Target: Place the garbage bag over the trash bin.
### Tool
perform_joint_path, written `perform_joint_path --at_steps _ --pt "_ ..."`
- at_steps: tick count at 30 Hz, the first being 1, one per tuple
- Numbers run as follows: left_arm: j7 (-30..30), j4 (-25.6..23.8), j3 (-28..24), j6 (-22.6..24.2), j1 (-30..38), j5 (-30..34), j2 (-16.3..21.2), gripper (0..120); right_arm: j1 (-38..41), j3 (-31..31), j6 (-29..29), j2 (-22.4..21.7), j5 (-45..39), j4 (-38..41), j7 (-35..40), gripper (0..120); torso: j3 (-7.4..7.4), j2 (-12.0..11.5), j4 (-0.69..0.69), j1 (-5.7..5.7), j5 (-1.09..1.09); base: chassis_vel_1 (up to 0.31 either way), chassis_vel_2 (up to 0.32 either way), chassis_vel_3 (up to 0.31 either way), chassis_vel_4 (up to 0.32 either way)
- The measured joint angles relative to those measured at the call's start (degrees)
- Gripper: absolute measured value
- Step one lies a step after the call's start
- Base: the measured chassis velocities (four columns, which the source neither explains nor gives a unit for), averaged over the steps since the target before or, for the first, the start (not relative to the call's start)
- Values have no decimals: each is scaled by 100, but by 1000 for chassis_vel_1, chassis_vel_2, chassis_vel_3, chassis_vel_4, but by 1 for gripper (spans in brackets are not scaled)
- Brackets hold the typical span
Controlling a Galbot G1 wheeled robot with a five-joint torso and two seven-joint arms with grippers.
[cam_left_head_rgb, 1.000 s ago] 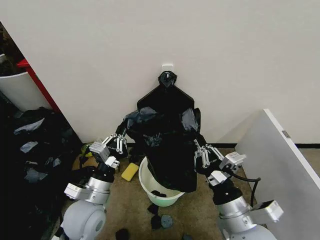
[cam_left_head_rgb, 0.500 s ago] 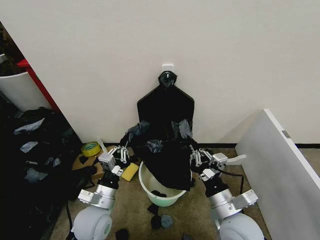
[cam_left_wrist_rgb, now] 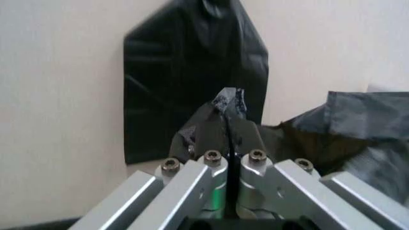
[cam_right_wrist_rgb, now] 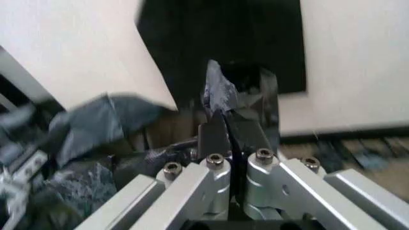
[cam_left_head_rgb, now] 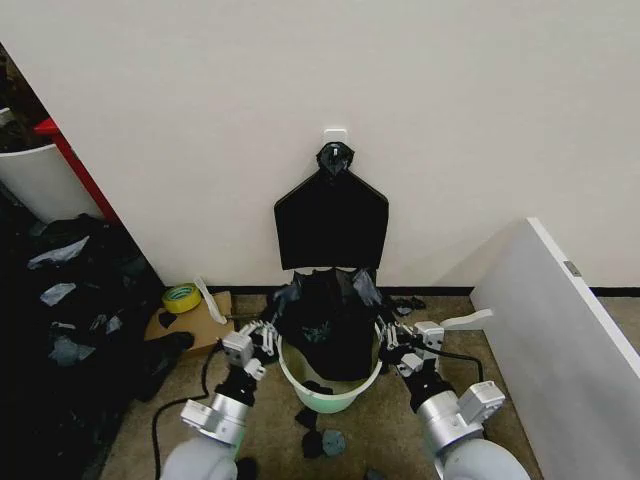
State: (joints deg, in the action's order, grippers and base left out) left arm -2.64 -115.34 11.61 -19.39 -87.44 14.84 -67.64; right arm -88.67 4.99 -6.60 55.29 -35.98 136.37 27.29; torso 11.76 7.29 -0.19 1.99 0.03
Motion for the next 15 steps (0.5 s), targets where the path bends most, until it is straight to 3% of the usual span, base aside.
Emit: perform_joint_path --at_steps 8,10,15 --pt "-754 -418 -196 891 -96 -188 461 0 -291 -134 -823 -290 -450 449 681 0 0 0 0 0 1 0 0 0 0" --pt "-1314 -764 -353 1638 -102 -31 862 0 -367 -226 -1179 -387 -731 624 986 0 0 0 0 0 -1 0 0 0 0" --pt "-1893 -1131 -485 2683 -19 206 1348 0 -348 -290 -1509 -467 -902 552 1304 0 0 0 1 0 1 0 0 0 0"
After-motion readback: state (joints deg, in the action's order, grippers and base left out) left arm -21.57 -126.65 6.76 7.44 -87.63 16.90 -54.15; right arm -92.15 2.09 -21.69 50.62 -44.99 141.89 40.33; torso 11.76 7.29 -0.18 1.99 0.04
